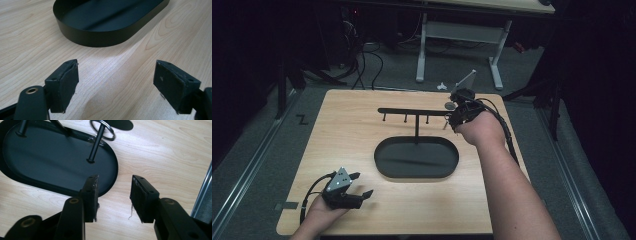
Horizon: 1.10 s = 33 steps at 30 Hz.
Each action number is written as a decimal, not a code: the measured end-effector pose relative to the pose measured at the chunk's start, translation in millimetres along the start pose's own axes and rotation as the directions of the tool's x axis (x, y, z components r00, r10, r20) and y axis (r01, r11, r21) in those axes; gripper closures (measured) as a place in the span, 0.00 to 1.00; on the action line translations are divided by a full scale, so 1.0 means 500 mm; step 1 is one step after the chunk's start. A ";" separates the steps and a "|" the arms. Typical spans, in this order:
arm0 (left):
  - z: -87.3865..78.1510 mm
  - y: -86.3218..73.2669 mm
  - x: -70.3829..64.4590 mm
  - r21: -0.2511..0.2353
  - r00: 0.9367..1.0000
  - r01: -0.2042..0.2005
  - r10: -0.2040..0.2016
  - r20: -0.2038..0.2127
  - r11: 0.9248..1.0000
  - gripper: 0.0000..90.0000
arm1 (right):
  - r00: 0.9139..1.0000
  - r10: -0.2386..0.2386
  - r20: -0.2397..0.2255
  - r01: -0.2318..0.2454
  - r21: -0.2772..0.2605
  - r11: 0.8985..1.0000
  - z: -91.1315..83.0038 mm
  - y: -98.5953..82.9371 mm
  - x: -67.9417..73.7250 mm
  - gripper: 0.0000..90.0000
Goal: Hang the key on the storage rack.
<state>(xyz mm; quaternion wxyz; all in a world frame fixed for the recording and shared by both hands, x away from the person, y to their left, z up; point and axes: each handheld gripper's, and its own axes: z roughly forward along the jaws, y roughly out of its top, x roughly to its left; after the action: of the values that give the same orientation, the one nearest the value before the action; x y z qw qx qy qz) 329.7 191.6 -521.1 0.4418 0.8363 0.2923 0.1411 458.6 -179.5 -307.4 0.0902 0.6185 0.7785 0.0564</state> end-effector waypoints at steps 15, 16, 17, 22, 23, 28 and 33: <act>0.000 0.001 -0.001 -0.005 1.000 0.002 -0.002 -0.008 1.000 0.22 | 0.999 0.037 -0.017 -0.037 -0.002 0.999 0.030 -0.038 -0.020 0.49; 0.000 0.001 0.000 -0.006 1.000 0.005 -0.005 -0.010 1.000 0.22 | 0.999 0.031 -0.012 -0.031 -0.003 1.000 0.035 -0.045 -0.023 0.48; 0.001 0.001 0.001 -0.007 1.000 0.006 -0.007 -0.011 1.000 0.21 | 0.999 0.037 -0.009 -0.037 -0.007 0.999 0.037 -0.048 -0.025 0.48; 0.000 0.001 0.002 -0.009 1.000 0.009 -0.009 -0.012 1.000 0.21 | 0.999 0.045 -0.008 -0.045 -0.012 0.999 0.053 -0.071 -0.033 0.46; 0.001 0.001 0.002 -0.008 1.000 0.008 -0.009 -0.012 1.000 0.21 | 0.999 0.047 -0.011 -0.047 -0.012 0.999 0.057 -0.076 -0.035 0.46; 0.001 0.001 0.001 -0.006 1.000 0.009 -0.009 -0.010 1.000 0.21 | 0.998 0.050 -0.023 -0.050 -0.009 0.999 0.082 -0.102 -0.040 0.46; 0.003 0.001 0.000 -0.002 1.000 0.005 -0.005 -0.008 1.000 0.21 | 0.997 0.068 -0.037 -0.069 -0.006 0.998 0.111 -0.131 -0.051 0.46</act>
<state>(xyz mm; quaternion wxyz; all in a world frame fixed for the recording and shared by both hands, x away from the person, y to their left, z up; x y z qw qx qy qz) 330.5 190.3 -521.5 0.4418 0.8345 0.2960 0.1439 413.5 -220.7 -372.7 0.0764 0.6433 0.7582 0.0738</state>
